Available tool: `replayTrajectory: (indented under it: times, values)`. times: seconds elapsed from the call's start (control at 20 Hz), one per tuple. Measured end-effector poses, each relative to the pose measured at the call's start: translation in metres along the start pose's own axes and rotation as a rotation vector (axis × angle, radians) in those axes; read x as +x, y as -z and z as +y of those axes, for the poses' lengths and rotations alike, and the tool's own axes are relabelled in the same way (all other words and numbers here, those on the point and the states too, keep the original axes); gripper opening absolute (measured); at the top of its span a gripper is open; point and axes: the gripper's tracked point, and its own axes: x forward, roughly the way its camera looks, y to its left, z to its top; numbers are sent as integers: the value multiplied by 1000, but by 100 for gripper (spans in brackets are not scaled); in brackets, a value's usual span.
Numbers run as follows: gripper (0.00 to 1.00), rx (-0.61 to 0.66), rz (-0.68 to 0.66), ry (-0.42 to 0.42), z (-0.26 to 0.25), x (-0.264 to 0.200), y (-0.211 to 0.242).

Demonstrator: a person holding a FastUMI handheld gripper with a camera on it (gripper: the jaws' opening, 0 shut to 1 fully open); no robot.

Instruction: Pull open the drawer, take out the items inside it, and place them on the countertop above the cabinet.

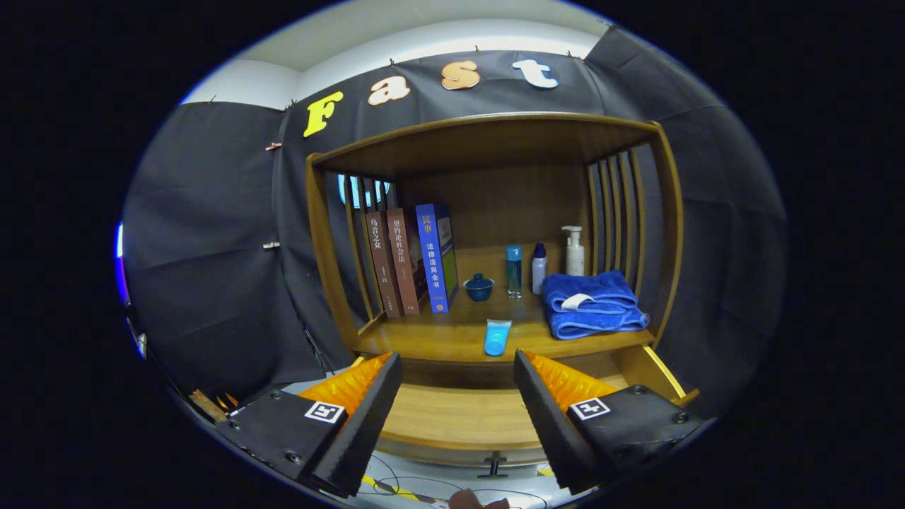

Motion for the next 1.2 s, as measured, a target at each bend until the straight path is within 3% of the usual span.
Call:
replayTrajectory:
  times: [0.2, 0.6, 0.9, 1.2]
  values:
    - [99, -45, -19, 29, -1, -17, 55]
    - [100, -54, 96, 191, -44, -3, 170]
    - [100, -15, 117, 191, -45, 10, 192]
    - [100, -53, 102, 195, -47, 15, 192]
